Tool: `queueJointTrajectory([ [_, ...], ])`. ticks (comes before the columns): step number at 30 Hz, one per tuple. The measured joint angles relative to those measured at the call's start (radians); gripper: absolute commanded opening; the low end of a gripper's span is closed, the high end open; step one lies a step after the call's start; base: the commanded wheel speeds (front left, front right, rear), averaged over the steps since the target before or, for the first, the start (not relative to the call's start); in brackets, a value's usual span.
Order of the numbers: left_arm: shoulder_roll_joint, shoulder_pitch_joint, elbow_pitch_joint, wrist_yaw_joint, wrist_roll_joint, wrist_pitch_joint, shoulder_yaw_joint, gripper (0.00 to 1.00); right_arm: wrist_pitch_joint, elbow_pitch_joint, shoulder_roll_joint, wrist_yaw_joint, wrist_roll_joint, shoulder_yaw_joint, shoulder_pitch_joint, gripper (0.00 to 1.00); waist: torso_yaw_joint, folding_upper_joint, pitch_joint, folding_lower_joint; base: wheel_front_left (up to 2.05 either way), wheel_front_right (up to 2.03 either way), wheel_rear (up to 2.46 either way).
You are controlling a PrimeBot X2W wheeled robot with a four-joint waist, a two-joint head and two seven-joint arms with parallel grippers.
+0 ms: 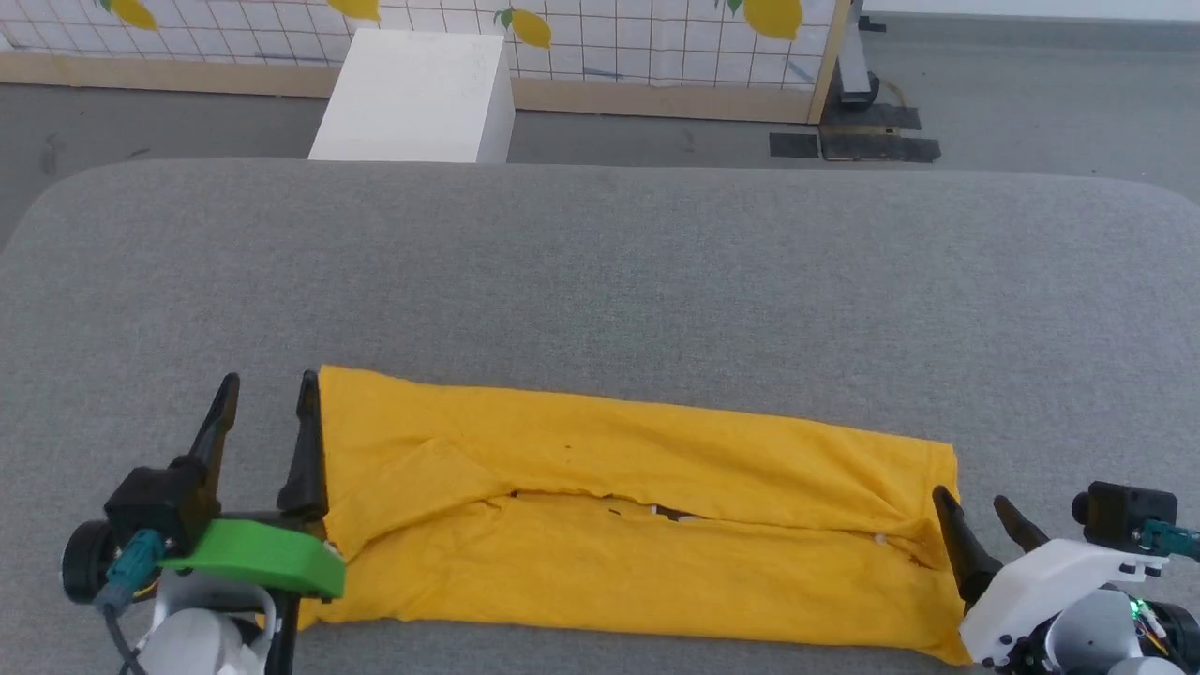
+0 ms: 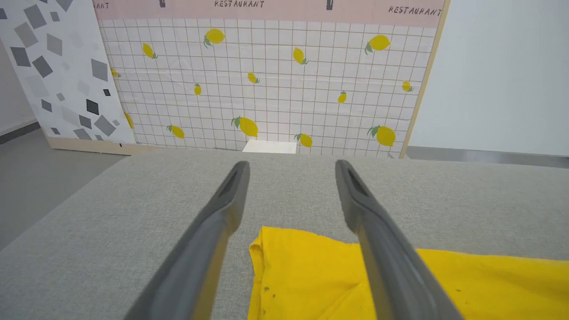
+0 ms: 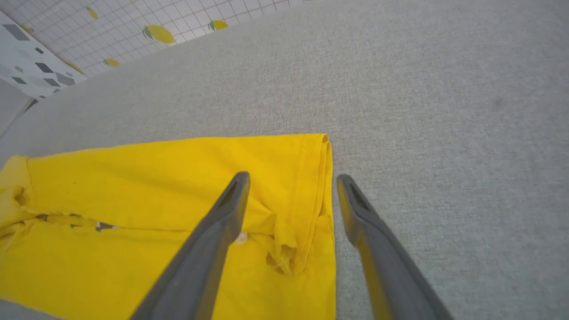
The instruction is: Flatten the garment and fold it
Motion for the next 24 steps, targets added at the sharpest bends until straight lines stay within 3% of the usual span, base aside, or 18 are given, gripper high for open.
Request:
queueJointTrajectory([
  [7,-0.053,-0.019,0.018,-0.036,0.049,0.000,0.015,1.00,0.114,0.172,0.000,0.000,-0.047,-0.018,-0.060,1.00,-0.003,0.0000,0.008,0.0000,0.00,0.00,0.00],
  [11,-0.066,-0.019,0.035,-0.053,0.053,0.000,0.027,1.00,0.187,0.185,-0.003,0.000,-0.056,0.012,-0.087,1.00,-0.002,0.0000,0.018,0.0000,0.00,0.00,0.00],
  [13,-0.070,-0.019,0.044,-0.062,0.054,0.000,0.035,1.00,0.231,0.180,-0.008,0.000,-0.054,0.029,-0.094,0.46,-0.001,0.0000,0.022,0.0000,0.00,0.00,0.00],
  [14,-0.070,-0.020,0.049,-0.067,0.055,0.000,0.039,1.00,0.251,0.174,-0.011,0.000,-0.054,0.037,-0.095,0.02,0.000,0.0000,0.024,0.0000,0.00,0.00,0.00],
  [19,-0.082,-0.021,0.059,-0.079,0.072,0.000,0.048,1.00,0.276,0.145,-0.001,0.000,-0.054,0.031,-0.090,0.00,0.004,0.0000,0.023,0.0000,0.00,0.00,0.00],
  [24,-0.094,-0.018,0.066,-0.088,0.084,0.000,0.064,1.00,0.261,0.131,0.007,0.001,-0.081,-0.041,-0.082,0.00,-0.001,0.0000,0.012,0.0000,0.00,0.00,0.00],
])
